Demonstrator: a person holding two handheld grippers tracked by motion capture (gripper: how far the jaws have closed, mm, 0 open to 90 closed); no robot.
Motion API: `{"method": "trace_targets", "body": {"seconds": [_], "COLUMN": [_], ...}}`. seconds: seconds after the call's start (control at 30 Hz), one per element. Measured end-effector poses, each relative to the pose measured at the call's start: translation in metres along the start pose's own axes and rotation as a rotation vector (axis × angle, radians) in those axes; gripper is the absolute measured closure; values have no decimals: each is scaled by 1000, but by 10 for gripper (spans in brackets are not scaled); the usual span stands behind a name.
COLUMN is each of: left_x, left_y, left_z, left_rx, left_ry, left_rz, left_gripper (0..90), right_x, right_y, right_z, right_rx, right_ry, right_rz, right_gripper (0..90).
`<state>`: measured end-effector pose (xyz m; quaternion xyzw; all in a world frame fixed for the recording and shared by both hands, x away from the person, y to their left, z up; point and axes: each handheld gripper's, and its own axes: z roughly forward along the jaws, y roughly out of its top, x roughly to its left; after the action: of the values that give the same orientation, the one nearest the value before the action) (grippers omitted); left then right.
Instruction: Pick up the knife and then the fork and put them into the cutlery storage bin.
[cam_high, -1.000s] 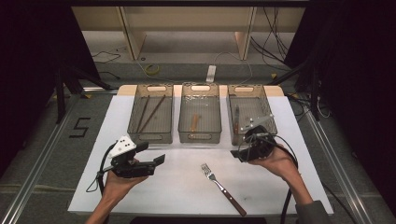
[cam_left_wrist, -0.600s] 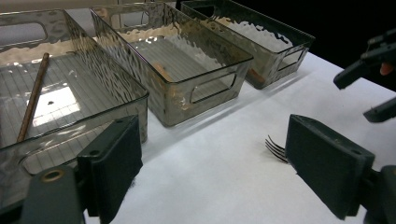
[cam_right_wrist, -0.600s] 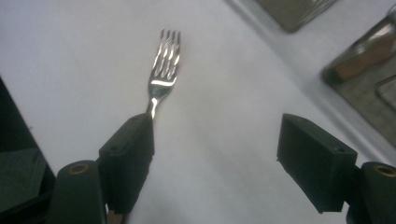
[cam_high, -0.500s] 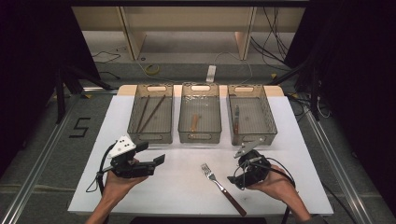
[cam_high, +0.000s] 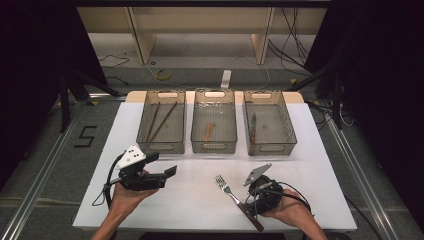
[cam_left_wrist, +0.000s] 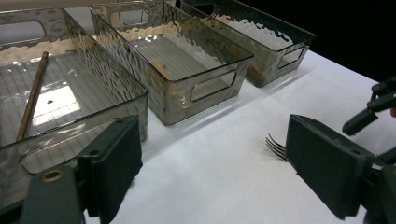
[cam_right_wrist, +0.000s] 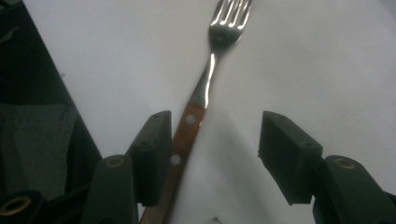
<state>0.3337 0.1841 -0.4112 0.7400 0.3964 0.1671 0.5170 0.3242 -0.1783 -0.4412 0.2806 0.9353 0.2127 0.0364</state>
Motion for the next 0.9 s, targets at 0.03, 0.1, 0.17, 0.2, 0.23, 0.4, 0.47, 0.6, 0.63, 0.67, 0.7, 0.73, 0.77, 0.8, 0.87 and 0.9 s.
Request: {"method": "trace_targets", "body": {"seconds": [0.03, 0.1, 0.17, 0.2, 0.23, 0.4, 0.47, 0.6, 0.63, 0.67, 0.7, 0.73, 0.77, 0.8, 0.87, 0.9], "left_x": [1, 0, 0, -1, -1, 0, 0, 0, 0, 0, 0, 0, 0, 0, 0, -1], "left_y": [0, 0, 0, 0, 0, 0, 0, 0, 0, 0, 0, 0, 0, 0, 0, 0], "left_z": [0, 0, 0, 0, 0, 0, 0, 1, 0, 0, 1, 1, 1, 1, 1, 1], "left_rx": [0, 0, -1, 0, 4, 7, 7, 8, 8, 7, 7, 8, 8, 6, 6, 7], "left_ry": [0, 1, 1, 1, 0, 0, 1, 0, 0, 0, 0, -1, 0, 1, 1, 1], "left_rz": [0, 1, 0, 0, 4, 7, 6, 8, 8, 8, 8, 7, 7, 7, 7, 8], "left_gripper": [181, 181, 182, 181, 182, 181, 181, 182, 182, 181, 182, 181, 181, 181, 182, 182], "right_x": [1, 3, 6, 7, 7, 11, 12, 14, 14, 14, 14, 14, 14, 14, 14, 14], "right_y": [-1, -2, -2, -2, -1, -1, -1, -1, -1, -1, -1, -1, -1, -1, -1, -1], "right_z": [2, 5, 8, 9, 10, 13, 15, 19, 19, 20, 21, 21, 21, 21, 21, 21], "right_rx": [14, 29, 27, 38, 44, 62, 72, 89, 95, 102, 107, 107, 106, 106, 106, 109], "right_ry": [2, 9, 12, 14, 12, 11, 8, 7, 1, -1, -2, -3, -2, -4, -9, -13], "right_rz": [-23, -32, -30, -44, -55, -67, -79, -93, -99, -104, -101, -108, -109, -109, -113, -112], "right_gripper": [462, 479, 491, 500, 508, 550, 565, 588, 597, 602, 606, 609, 613, 616, 633, 646]}}
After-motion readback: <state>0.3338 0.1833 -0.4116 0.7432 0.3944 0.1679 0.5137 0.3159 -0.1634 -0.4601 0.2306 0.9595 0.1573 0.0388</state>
